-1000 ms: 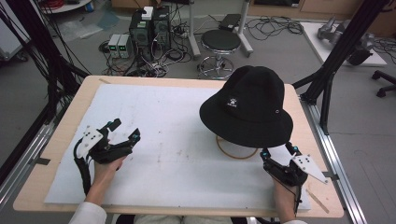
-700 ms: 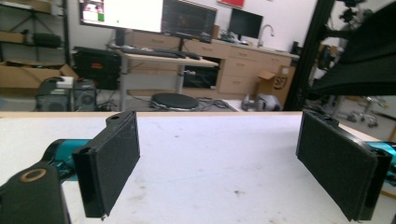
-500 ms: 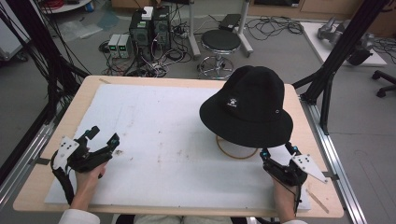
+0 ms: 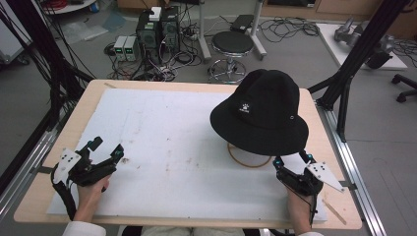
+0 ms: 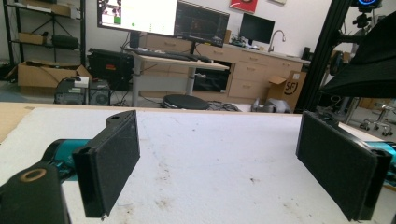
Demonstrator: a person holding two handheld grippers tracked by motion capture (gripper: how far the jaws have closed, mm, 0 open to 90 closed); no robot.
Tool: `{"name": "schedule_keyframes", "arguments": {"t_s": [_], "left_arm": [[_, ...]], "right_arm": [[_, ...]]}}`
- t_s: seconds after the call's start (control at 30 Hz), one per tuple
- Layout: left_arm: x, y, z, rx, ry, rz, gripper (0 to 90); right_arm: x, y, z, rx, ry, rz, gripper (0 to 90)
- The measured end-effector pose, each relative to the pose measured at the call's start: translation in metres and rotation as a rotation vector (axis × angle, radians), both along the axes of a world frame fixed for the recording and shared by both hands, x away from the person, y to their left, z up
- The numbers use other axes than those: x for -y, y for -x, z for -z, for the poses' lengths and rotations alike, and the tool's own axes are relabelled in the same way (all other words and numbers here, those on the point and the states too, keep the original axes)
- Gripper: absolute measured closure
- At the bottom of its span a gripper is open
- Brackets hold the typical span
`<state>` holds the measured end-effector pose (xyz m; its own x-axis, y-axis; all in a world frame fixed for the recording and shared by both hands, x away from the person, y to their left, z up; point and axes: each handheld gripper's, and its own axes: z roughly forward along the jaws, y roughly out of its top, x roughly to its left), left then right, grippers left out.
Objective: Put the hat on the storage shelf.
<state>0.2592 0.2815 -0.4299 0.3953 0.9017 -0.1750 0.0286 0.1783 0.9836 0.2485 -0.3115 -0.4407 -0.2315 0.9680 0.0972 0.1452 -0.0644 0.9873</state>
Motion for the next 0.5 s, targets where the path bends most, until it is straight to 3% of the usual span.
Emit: {"name": "schedule_keyframes", "arguments": {"t_s": [0.5], "left_arm": [[-0.0003,-0.0017,0.0016,-0.013,0.009,0.010,14.0]], "right_arm": [[0.0031,0.0004,0.0016,-0.022,-0.026,0.007,10.7]]}}
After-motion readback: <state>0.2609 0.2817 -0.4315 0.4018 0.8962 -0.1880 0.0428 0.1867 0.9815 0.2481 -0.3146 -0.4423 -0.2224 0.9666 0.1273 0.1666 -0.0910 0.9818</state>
